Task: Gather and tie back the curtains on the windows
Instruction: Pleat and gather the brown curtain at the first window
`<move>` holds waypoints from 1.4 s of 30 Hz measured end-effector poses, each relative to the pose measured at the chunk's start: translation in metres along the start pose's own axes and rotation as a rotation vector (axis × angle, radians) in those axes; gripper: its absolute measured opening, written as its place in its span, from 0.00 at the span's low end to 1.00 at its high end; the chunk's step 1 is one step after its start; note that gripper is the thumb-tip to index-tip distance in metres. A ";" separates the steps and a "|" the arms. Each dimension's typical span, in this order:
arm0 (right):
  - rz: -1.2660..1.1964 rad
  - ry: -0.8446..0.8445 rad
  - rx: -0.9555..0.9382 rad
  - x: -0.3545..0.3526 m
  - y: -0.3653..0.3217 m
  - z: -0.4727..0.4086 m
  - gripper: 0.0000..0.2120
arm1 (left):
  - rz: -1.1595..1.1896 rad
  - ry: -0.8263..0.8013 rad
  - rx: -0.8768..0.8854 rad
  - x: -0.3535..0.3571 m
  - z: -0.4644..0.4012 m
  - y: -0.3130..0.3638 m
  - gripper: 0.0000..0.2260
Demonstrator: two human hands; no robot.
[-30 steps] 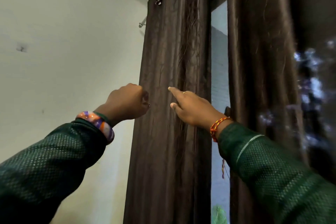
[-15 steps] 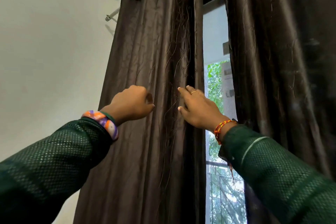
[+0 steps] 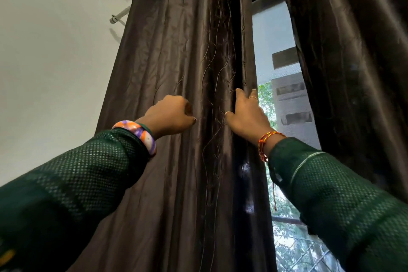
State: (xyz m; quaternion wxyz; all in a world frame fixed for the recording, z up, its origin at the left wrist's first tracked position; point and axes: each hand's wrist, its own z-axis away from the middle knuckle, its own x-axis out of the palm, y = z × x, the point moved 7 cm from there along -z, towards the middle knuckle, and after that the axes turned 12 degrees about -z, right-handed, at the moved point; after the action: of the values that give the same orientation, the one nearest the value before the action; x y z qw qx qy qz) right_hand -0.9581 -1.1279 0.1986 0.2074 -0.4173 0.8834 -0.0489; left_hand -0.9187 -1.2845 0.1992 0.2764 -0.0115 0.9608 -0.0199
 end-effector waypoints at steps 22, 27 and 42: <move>0.258 0.006 0.033 0.169 -0.062 -0.052 0.29 | -0.065 0.222 -0.003 0.078 -0.072 -0.178 0.21; 0.283 0.030 -0.049 0.211 -0.085 -0.076 0.26 | -0.008 0.330 -0.200 0.096 -0.089 -0.263 0.32; 0.273 -0.056 -0.211 0.352 -0.161 -0.123 0.18 | 0.460 0.206 -0.107 0.150 -0.121 -0.361 0.32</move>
State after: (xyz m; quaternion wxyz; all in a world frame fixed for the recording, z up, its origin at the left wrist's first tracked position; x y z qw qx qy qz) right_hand -1.0918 -1.5092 0.2379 0.1916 -0.3142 0.9260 0.0841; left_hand -1.1062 -1.6459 0.2385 0.1734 0.1945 0.9609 0.0934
